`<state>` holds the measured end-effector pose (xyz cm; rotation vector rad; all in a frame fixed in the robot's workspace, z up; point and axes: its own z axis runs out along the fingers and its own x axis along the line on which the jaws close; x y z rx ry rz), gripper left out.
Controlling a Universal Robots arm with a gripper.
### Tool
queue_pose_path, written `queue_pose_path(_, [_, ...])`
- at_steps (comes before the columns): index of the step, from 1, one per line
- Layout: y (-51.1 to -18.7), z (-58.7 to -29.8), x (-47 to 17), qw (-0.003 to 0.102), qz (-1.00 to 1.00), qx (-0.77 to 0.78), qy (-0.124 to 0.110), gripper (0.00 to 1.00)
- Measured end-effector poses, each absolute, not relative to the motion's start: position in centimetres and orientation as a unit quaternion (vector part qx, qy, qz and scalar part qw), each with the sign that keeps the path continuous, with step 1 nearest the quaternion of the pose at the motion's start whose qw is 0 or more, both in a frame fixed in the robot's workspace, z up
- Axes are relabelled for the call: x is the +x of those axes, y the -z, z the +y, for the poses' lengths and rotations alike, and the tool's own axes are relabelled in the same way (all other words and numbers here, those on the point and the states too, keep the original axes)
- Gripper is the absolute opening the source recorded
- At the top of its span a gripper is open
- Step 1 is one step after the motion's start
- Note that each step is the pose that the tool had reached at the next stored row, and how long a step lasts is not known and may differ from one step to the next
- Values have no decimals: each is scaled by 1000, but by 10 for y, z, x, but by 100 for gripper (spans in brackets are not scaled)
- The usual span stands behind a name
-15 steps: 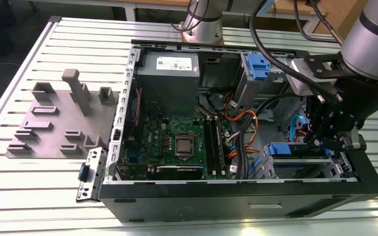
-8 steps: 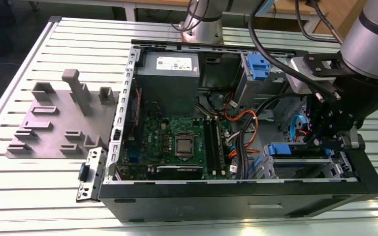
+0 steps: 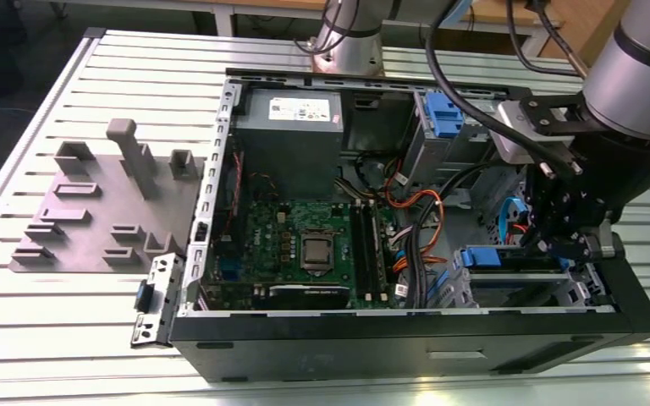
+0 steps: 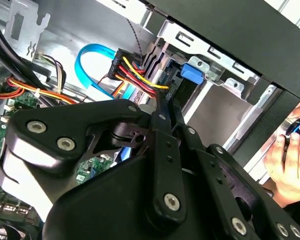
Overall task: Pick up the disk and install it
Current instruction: 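Insert the first disk wire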
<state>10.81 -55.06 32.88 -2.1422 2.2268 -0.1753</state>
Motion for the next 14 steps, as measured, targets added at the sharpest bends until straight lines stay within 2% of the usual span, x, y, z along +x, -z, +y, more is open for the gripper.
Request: queue_pose_path(14, [-326,-551,108,24,720,-692,56,17])
